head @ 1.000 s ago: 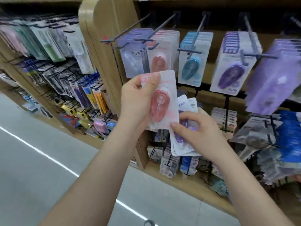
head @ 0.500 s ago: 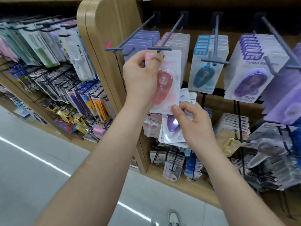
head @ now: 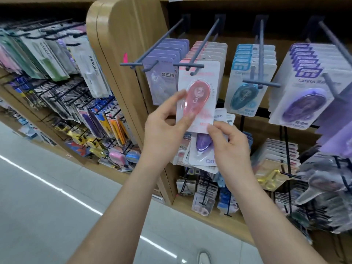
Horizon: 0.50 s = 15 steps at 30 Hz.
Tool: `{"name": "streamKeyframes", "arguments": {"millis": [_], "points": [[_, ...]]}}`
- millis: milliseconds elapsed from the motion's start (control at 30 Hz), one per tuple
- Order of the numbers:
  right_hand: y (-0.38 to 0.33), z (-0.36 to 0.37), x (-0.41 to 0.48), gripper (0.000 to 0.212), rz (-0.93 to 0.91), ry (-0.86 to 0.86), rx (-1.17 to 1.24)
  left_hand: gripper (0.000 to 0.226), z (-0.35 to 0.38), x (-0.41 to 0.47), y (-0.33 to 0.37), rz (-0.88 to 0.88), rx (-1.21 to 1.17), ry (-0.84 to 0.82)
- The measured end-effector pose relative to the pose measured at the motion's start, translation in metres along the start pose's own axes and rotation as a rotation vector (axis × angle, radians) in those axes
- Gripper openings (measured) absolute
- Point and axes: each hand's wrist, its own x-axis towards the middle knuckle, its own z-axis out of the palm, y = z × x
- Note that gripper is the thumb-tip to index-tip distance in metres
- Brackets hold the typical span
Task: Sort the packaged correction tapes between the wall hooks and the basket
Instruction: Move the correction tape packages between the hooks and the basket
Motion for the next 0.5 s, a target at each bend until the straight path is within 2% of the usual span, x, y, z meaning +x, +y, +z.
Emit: {"name": "streamKeyframes", "arguments": {"millis": [233,400,500], "points": [[0.007,-0.019,-0.01,0.043,-0.065,0.087,-0.069,0.048,0.018,0.039,-0.011,-0.007,0.129,0.065],[0.013,-0.033,-0.01,0.068,-0.105,0.06,-0.006,0.045,0.022,0.044,-0.018,-0.014,0.218,0.052],[0.013,-0.04,-0.012,0.072,-0.096,0.037,0.031,0.043,0.016,0.03,-0.028,-0.02,0.279,0.088]]}}
